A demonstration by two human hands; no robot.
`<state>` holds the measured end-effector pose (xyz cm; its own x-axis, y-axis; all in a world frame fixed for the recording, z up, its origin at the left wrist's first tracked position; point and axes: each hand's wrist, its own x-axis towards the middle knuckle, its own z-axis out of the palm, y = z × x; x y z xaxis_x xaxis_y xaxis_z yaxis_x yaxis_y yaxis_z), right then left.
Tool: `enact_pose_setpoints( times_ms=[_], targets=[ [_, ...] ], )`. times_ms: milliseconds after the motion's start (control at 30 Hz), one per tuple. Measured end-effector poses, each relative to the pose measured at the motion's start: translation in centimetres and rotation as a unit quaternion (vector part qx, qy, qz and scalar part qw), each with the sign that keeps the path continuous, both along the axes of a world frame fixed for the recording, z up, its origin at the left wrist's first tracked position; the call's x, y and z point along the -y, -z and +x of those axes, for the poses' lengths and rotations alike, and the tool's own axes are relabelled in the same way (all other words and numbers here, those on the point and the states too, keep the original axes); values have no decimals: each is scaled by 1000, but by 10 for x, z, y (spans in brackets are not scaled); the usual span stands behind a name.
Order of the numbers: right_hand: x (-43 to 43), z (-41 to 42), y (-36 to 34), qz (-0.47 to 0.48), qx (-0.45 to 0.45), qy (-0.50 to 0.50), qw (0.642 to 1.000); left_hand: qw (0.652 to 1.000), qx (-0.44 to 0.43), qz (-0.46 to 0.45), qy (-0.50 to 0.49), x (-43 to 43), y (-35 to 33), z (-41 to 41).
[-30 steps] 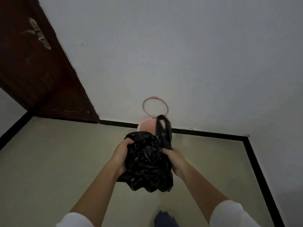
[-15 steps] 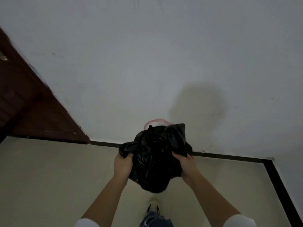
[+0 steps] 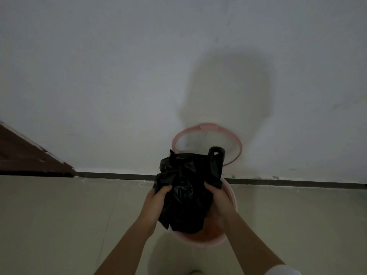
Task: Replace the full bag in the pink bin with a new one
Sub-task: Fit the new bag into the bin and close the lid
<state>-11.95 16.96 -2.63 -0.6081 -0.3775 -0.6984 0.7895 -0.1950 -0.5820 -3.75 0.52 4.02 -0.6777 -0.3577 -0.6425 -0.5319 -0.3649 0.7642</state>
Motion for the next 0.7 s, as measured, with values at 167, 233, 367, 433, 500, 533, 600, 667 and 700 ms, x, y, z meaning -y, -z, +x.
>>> enact_pose_setpoints(
  times_ms=[167,233,367,433,500,533,600,667,700],
  targets=[
    [-10,-18,77,128,-65,34,989,994,5,86,63,-6,105,-31],
    [-21,-27,91,220,-150,26,963,990,2,102,102,-17,133,-43],
    [-35,-35,111,355,-279,-25,892,977,19,49,205,-34,171,-58],
    [-37,-32,114,380,-318,-46,867,977,19,23,209,-32,183,-58],
    [-37,-24,109,394,-372,-69,838,976,32,2,215,-27,186,-55],
    [-38,-20,107,405,-396,-89,819,974,36,-20,223,-25,184,-53],
    [-44,-13,110,450,-416,-115,782,979,8,-60,197,-19,178,-51],
    [-53,-12,110,510,-423,-77,745,979,-61,-126,146,-9,172,-48],
    [-57,-13,109,536,-429,-45,726,965,-94,-203,138,-3,171,-45]
  ],
)
